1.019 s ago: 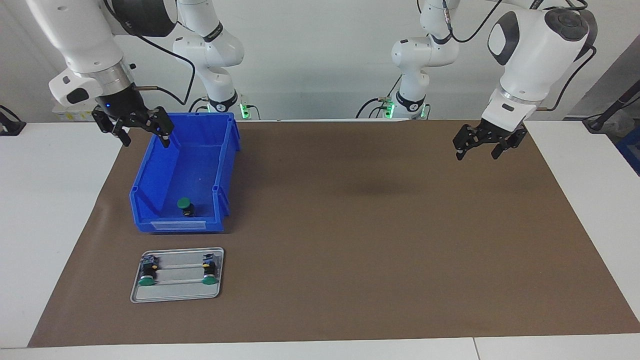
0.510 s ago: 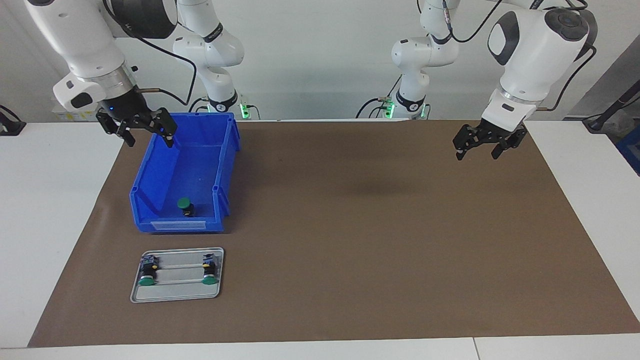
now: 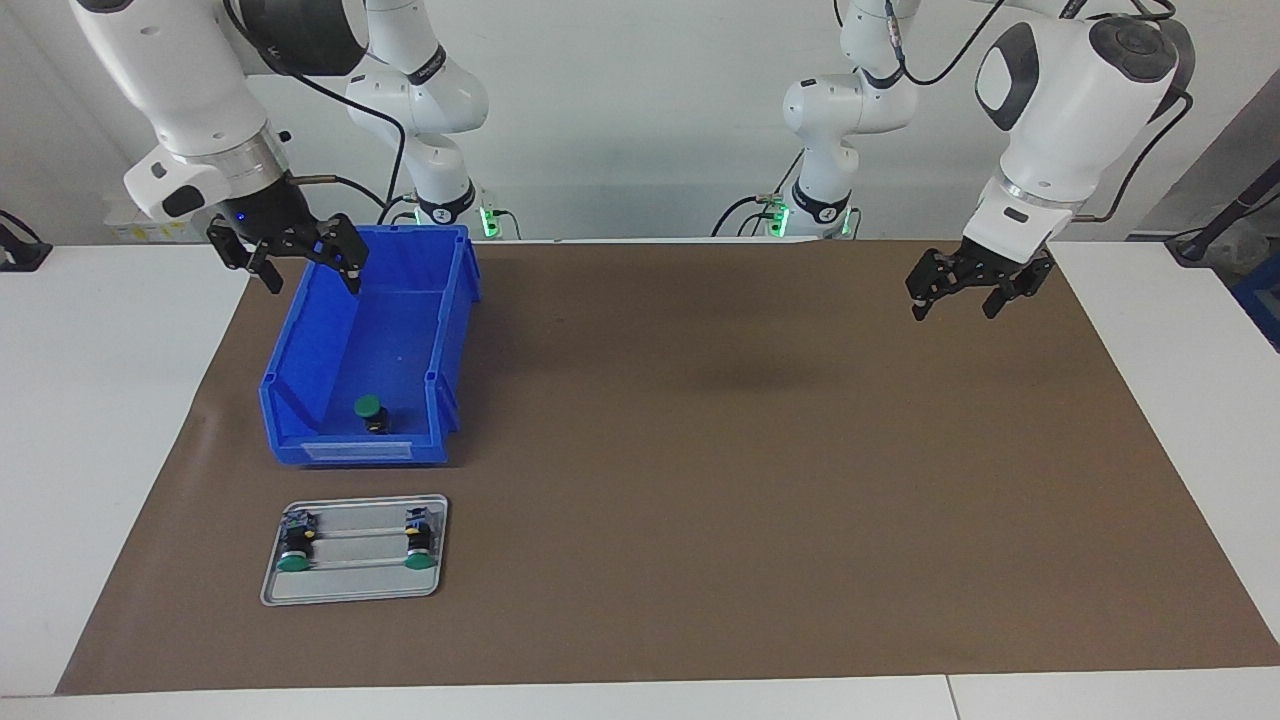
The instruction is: Place and press button with both arms
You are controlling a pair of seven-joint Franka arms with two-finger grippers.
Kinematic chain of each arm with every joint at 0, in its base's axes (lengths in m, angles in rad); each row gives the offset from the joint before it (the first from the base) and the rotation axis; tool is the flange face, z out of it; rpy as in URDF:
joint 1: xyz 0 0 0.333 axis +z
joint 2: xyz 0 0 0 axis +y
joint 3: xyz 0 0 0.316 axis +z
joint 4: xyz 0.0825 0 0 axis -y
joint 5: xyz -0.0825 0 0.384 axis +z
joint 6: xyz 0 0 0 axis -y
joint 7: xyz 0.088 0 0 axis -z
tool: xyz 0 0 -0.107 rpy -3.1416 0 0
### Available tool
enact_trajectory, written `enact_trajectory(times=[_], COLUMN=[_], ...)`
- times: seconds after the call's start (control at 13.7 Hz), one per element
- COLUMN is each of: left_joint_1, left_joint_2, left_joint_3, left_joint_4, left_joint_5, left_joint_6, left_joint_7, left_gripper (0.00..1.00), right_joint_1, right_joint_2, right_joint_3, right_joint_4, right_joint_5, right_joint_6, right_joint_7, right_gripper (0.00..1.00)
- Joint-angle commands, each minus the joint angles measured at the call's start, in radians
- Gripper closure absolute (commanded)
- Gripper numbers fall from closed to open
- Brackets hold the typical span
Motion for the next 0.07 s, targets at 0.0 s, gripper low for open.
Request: enact_trajectory(times=[0.0], left_joint_1=[0.008], left_joint_2=[-0.028], left_joint_3=[-0.001], left_joint_4=[-0.029], left_joint_5=[-0.002], left_joint_6=[-0.005], left_joint_7=[0.011], left_gripper=[0.00], right_joint_1=[-0.009], right_joint_2=[0.007], right_joint_3=[0.009], right_joint_4=[0.014], right_joint_5=[0.007], right_joint_6=[-0.018], right_joint_7=[0.002], right_gripper=[0.00])
